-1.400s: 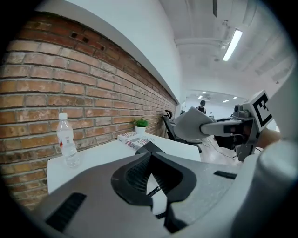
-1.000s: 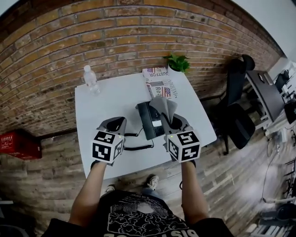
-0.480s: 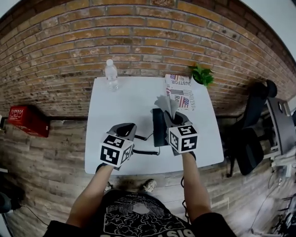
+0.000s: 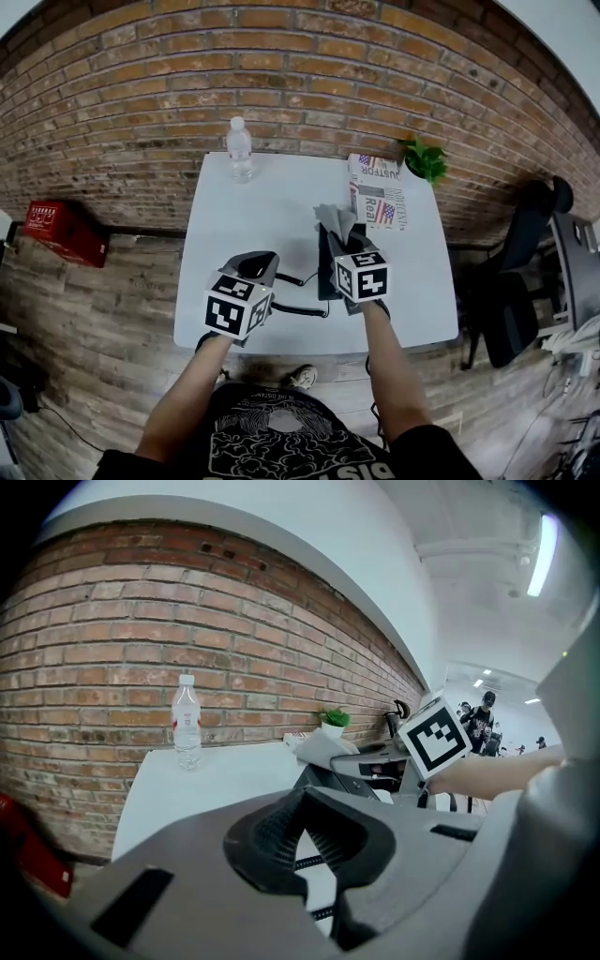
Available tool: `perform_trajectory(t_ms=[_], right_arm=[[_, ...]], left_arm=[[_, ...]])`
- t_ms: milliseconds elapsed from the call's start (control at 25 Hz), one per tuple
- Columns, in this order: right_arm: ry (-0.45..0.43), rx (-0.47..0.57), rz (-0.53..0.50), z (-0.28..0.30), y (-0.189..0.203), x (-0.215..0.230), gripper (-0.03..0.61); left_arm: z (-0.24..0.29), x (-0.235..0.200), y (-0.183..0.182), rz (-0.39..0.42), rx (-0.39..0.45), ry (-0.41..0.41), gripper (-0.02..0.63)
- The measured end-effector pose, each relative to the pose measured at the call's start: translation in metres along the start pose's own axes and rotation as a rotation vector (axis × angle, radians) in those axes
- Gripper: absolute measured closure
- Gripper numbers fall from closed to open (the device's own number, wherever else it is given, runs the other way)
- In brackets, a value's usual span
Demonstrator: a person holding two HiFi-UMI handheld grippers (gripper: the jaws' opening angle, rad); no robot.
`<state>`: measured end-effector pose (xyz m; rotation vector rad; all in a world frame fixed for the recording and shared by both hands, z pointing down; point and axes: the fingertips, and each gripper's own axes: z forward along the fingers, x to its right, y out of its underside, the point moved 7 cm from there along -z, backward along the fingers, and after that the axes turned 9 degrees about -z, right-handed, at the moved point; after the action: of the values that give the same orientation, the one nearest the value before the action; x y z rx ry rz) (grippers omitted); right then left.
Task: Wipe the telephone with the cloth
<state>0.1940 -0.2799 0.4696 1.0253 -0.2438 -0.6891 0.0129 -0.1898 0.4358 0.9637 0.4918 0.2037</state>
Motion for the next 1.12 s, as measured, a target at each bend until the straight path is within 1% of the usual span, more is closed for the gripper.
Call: perform_trajectory(t_ms=[240,600,800,1000,1120], right_arm=[[-0.019,-0.042,0.001,0.005,0.012,-0.010,0.568],[-0.020,-0.067,0.034,0.001,0.025,-0.023,0.568],[-0.021,-0.080,0.049,-0.006,0.034,-0.031,0.568],[-0.015,-0.092,0.073,-0.014,0.043,-0.039,0.568],[-0.010,-0.102,0.087,-0.018,0.049,-0.044,0.568]], left_arm=[[-0.001,0.000,0.004,0.006,-0.008,0.009,0.607],[-0.011,-0.007,0.006,0.008,-0.008,0.010,0.607],[-0.015,-0.011,0.008,-0.011,0.000,0.003,0.607],[-0.019,-0.013,0.010,-0.005,0.000,-0.003,0.607],[-0.021,-0.015,0.011,-0.031,0.015,0.003,0.607]])
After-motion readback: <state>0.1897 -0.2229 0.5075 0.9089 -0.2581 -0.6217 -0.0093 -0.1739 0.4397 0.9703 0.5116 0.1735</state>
